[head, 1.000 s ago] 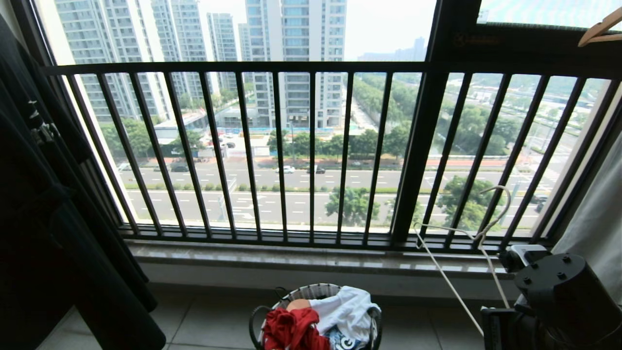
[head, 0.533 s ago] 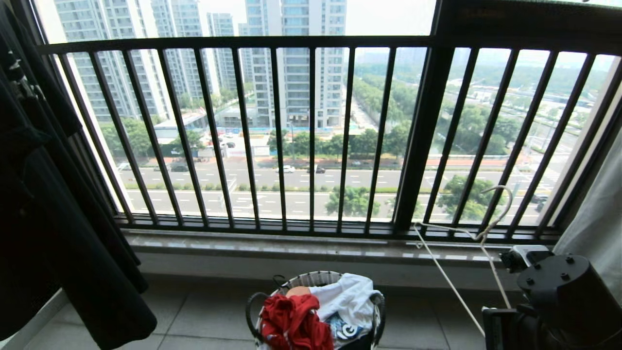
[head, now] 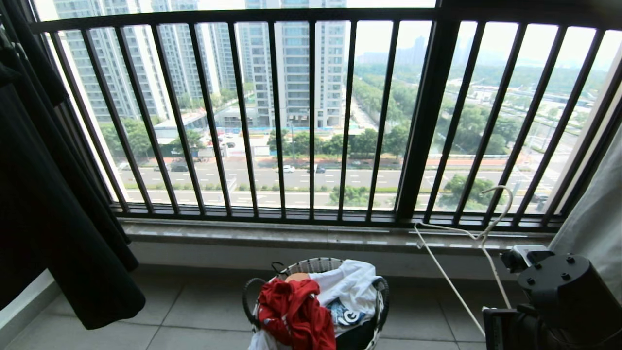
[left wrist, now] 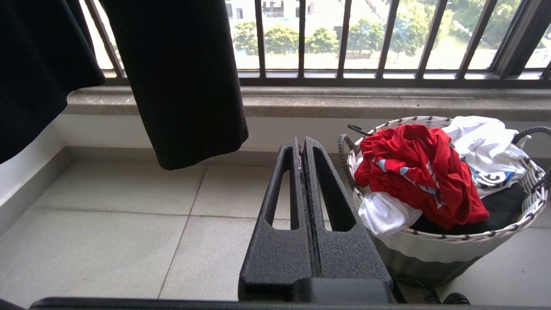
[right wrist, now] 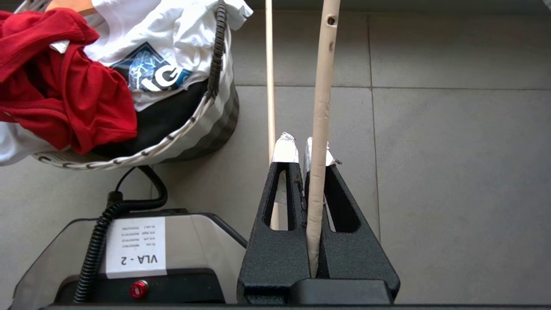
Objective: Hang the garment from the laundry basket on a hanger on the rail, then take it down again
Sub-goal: Pick up clothes from the basket
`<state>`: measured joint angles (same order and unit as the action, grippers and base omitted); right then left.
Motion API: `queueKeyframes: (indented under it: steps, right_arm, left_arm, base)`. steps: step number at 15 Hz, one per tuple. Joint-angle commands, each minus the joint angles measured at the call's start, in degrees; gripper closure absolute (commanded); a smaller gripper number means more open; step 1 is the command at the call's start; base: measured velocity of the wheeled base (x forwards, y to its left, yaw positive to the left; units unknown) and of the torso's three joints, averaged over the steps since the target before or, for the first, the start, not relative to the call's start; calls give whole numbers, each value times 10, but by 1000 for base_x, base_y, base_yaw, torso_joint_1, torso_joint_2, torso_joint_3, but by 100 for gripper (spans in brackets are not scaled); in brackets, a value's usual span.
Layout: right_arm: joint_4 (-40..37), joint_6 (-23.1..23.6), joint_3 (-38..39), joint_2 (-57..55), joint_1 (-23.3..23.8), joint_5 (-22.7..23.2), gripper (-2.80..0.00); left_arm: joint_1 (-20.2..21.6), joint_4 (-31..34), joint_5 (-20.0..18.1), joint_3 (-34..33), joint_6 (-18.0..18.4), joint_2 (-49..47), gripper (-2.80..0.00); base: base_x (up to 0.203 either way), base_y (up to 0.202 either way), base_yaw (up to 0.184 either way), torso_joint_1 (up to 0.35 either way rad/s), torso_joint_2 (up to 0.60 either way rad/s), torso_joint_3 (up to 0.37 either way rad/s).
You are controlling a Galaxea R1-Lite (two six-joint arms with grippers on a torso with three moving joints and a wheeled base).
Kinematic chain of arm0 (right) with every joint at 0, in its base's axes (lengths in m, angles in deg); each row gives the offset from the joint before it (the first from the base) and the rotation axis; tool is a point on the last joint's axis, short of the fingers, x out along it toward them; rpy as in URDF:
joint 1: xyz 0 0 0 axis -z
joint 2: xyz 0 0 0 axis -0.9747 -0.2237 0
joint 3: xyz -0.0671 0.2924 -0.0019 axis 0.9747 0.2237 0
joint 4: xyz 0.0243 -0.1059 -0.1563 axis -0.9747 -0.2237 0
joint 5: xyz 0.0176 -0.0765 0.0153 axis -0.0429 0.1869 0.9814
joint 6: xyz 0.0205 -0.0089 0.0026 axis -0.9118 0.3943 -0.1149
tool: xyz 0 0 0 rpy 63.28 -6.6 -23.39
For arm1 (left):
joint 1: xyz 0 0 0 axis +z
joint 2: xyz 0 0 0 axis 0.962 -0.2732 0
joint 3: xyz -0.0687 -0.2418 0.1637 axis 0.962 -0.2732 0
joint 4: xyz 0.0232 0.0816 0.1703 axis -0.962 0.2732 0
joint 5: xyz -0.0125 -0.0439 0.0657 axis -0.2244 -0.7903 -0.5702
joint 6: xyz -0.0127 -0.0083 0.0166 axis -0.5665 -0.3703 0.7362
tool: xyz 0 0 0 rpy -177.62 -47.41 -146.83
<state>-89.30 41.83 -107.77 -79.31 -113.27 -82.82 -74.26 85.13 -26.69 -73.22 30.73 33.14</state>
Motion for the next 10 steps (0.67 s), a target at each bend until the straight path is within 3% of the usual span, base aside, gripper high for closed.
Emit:
queueKeyframes:
  steps: [1, 5, 10]
  right_arm:
    - [2, -2, -1, 0, 0, -1, 0]
    - [2, -1, -2, 0, 0, -2, 0]
    - [2, 34, -10, 23, 0, -3, 0]
  left_arm:
    - [0, 0, 0, 0, 0, -1, 0]
    - [0, 0, 0, 0, 0, -1, 0]
    - [0, 0, 0, 0, 0, -1, 0]
  base:
    - [0, 0, 0, -12, 105, 95]
    - [0, 0, 0, 1, 24, 19]
    - [0, 0, 0, 0, 0, 0]
